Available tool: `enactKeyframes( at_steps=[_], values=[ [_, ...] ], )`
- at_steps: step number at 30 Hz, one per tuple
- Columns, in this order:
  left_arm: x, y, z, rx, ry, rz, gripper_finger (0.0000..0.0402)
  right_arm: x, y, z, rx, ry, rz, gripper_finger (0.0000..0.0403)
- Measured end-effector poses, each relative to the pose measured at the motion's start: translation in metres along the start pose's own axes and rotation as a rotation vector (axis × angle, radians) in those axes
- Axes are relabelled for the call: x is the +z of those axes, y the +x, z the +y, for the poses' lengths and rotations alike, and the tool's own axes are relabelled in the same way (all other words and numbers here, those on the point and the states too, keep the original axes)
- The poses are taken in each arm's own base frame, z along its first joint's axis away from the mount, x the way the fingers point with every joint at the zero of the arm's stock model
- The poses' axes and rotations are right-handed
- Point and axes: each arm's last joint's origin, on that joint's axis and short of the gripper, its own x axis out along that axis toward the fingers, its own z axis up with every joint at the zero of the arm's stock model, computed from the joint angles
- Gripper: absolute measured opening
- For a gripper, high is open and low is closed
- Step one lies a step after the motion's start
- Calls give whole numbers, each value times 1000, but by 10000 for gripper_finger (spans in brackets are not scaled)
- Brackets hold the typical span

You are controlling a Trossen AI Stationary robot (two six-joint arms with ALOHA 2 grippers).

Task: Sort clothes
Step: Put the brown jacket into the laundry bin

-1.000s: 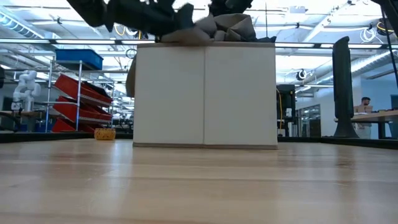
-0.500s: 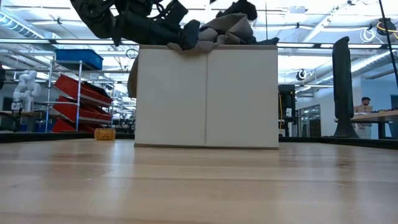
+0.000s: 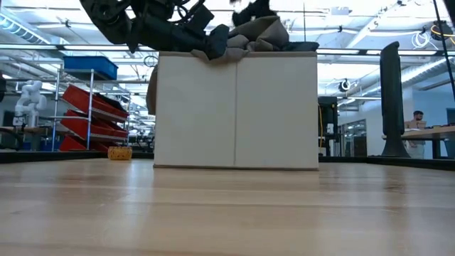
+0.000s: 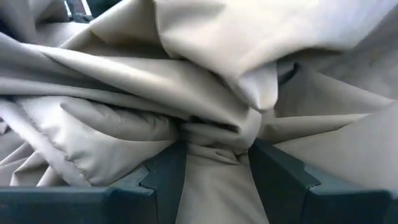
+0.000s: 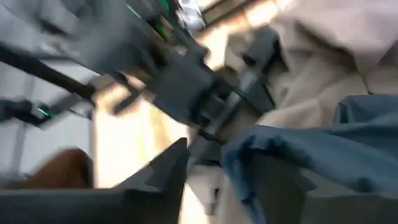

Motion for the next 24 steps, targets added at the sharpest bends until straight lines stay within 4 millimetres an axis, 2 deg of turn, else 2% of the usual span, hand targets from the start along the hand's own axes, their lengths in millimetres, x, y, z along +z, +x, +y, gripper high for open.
enactKeyframes(
  at_steps=[2, 5, 6, 9, 16, 20, 24],
  values=[
    [1, -4, -2, -9, 3, 20, 186, -3, 15, -6, -40, -25, 56, 122],
    [5, -14, -1, -50, 33, 86, 186, -7, 23, -15, -110, -39, 114, 35],
    [7, -19, 0, -65, 41, 104, 186, -7, 26, -18, -127, -41, 129, 18],
    [19, -33, 7, -80, 49, 114, 186, -6, 36, -23, -136, -56, 132, 12],
    [62, -69, 23, -77, 111, -54, 187, -4, 67, -40, -114, -96, 178, 2],
    [71, -85, 32, -45, 128, -57, 187, -5, 86, -58, -120, -86, 224, 1],
    [71, -99, 38, -31, 134, 6, 187, -9, 110, -84, -132, -43, 282, 1]
  ],
)
